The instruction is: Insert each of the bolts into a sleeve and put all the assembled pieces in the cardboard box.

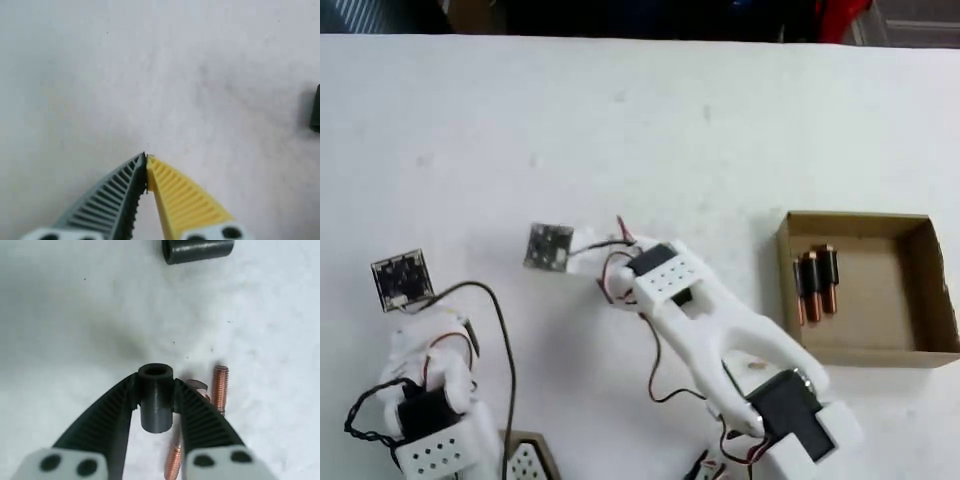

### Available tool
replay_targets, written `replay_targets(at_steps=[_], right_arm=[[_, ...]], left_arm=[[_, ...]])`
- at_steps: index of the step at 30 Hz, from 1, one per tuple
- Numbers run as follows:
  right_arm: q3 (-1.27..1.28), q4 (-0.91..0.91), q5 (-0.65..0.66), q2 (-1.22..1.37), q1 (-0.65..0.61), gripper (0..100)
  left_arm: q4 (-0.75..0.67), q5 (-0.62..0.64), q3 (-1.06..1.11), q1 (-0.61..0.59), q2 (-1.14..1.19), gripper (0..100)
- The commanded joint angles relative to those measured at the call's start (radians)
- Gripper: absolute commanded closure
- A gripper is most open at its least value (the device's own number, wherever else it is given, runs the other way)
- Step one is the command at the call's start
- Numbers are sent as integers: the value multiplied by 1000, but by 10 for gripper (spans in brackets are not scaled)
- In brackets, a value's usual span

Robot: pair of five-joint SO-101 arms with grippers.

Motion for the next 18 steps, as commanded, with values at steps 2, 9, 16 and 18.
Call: replay_targets(at_steps=[2, 9, 16, 18], right_arm=[[-137, 136, -193, -10, -36, 981], [-269, 214, -281, 136, -42, 981], [-376, 214, -275, 337, -42, 981], [-385, 214, -273, 352, -42, 981]], left_arm=[[-34, -6, -6, -8, -8, 977], [-34, -5, -6, -8, -8, 977], [-34, -5, -5, -7, -8, 977], [-34, -5, -5, -7, -8, 977]])
